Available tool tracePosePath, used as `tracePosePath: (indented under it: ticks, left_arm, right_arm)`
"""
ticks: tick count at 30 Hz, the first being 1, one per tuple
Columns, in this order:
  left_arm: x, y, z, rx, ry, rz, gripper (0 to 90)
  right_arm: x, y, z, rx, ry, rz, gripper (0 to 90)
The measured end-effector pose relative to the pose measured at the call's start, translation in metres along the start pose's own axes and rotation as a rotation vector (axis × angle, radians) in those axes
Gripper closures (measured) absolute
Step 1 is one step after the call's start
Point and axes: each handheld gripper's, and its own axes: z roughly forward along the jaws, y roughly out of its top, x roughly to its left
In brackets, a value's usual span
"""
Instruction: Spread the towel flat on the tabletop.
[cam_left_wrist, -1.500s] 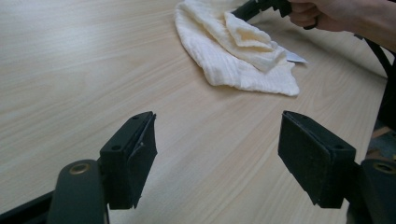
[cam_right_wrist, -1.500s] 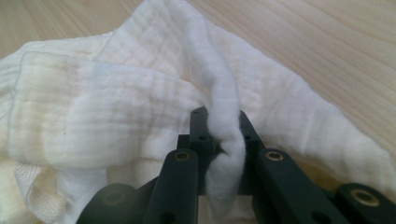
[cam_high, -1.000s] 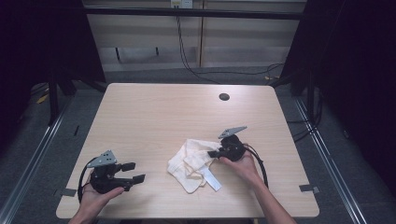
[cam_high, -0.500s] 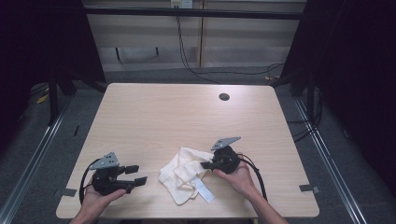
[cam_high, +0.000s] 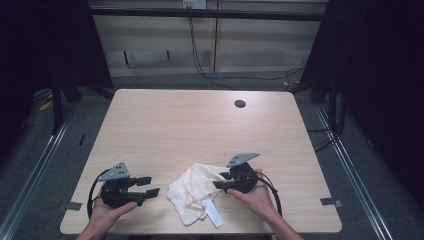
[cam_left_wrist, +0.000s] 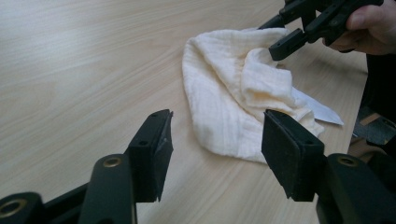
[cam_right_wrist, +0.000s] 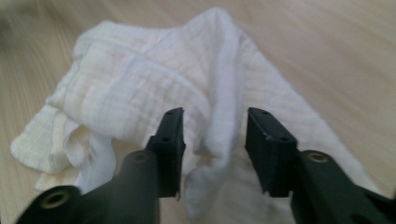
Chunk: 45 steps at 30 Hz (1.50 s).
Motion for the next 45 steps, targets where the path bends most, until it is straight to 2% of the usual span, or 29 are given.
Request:
tracePosePath:
  ticks: [1,2,3,4,5,6,8,10,11,14,15,16,18,19,21,22,23,26,27,28,29,32,35,37,40,41,42,43,45]
  left_arm:
    - [-0.001,0.002,0.000,0.000,0.001,0.008,46.8]
    - [-0.002,0.004,0.001,-0.009,-0.005,0.005,46.8]
    - [-0.003,0.007,0.002,-0.011,-0.012,0.007,49.5]
    - [-0.005,0.010,0.004,-0.009,-0.016,0.019,49.5]
    - [-0.009,0.017,0.008,-0.010,-0.024,0.040,53.4]
    - [-0.009,0.017,0.008,-0.010,-0.024,0.040,55.4]
    - [-0.015,0.026,0.012,-0.003,-0.042,0.065,57.2]
    - [-0.021,0.038,0.017,0.012,-0.053,0.113,59.5]
    - [-0.026,0.046,0.021,0.018,-0.068,0.133,61.7]
    - [-0.032,0.059,0.032,0.010,-0.120,0.147,65.7]
    - [-0.037,0.062,0.046,0.012,-0.146,0.155,67.1]
    - [-0.037,0.062,0.046,0.012,-0.146,0.155,67.2]
    - [-0.042,0.058,0.063,0.051,-0.181,0.156,67.6]
    - [-0.044,0.054,0.070,0.071,-0.176,0.168,67.2]
    - [-0.047,0.044,0.086,0.090,-0.214,0.158,66.5]
    - [-0.047,0.044,0.086,0.090,-0.214,0.158,66.0]
    - [-0.050,0.041,0.092,0.128,-0.200,0.213,65.9]
    - [-0.050,0.038,0.097,0.129,-0.237,0.180,65.8]
    - [-0.053,0.036,0.101,0.156,-0.228,0.203,65.7]
    - [-0.056,0.033,0.107,0.194,-0.203,0.254,63.4]
    - [-0.056,0.031,0.109,0.211,-0.196,0.268,62.4]
    - [-0.053,0.027,0.114,0.218,-0.199,0.246,60.2]
    - [-0.052,0.024,0.117,0.227,-0.195,0.257,58.6]
    - [-0.051,0.022,0.121,0.240,-0.205,0.240,57.6]
    - [-0.054,0.021,0.123,0.243,-0.184,0.265,59.9]
    - [-0.054,0.022,0.123,0.247,-0.161,0.292,69.1]
    - [-0.054,0.022,0.123,0.251,-0.157,0.295,74.0]
    - [-0.053,0.022,0.123,0.233,-0.163,0.271,78.5]
    - [-0.050,0.023,0.122,0.222,-0.183,0.230,80.4]
  right_arm:
    - [-0.004,0.002,-0.009,-0.030,0.008,0.024,44.9]
    - [-0.004,0.002,-0.009,-0.030,0.008,0.024,44.9]
    - [-0.008,0.001,-0.019,-0.058,-0.011,0.042,40.4]
    - [-0.008,0.001,-0.019,-0.058,-0.011,0.042,40.4]
    - [-0.013,0.000,-0.031,-0.073,-0.027,0.063,39.1]
    - [-0.013,0.000,-0.031,-0.073,-0.027,0.063,39.1]
    - [-0.017,-0.003,-0.046,-0.100,-0.036,0.082,39.1]
    - [-0.018,-0.006,-0.056,-0.116,-0.042,0.086,39.4]
    - [-0.019,-0.011,-0.066,-0.129,-0.048,0.106,39.8]
    - [-0.019,-0.020,-0.072,-0.148,-0.056,0.121,40.8]
    - [-0.020,-0.024,-0.073,-0.160,-0.056,0.136,40.9]
    - [-0.022,-0.028,-0.073,-0.175,-0.058,0.149,40.9]
    - [-0.024,-0.032,-0.073,-0.180,-0.056,0.157,40.9]
    - [-0.026,-0.036,-0.072,-0.167,-0.066,0.165,40.9]
    - [-0.028,-0.039,-0.072,-0.168,-0.062,0.169,40.9]
    - [-0.028,-0.039,-0.072,-0.168,-0.062,0.169,40.9]
    - [-0.028,-0.041,-0.071,-0.173,-0.053,0.170,40.8]
    - [-0.027,-0.042,-0.068,-0.155,-0.065,0.160,40.4]
    - [-0.027,-0.043,-0.066,-0.147,-0.057,0.165,40.3]
    - [-0.027,-0.044,-0.064,-0.135,-0.051,0.163,39.8]
    - [-0.026,-0.044,-0.063,-0.130,-0.049,0.161,39.8]
    - [-0.026,-0.044,-0.062,-0.129,-0.043,0.153,39.8]
    - [-0.026,-0.045,-0.060,-0.123,-0.039,0.158,39.8]
    - [-0.026,-0.046,-0.059,-0.109,-0.046,0.151,39.5]
    - [-0.027,-0.046,-0.058,-0.107,-0.040,0.150,39.3]
    - [-0.027,-0.046,-0.059,-0.107,-0.042,0.153,39.3]
    - [-0.027,-0.046,-0.059,-0.109,-0.042,0.155,39.3]
    - [-0.027,-0.047,-0.059,-0.109,-0.043,0.153,39.3]
    - [-0.028,-0.047,-0.059,-0.107,-0.044,0.153,39.3]
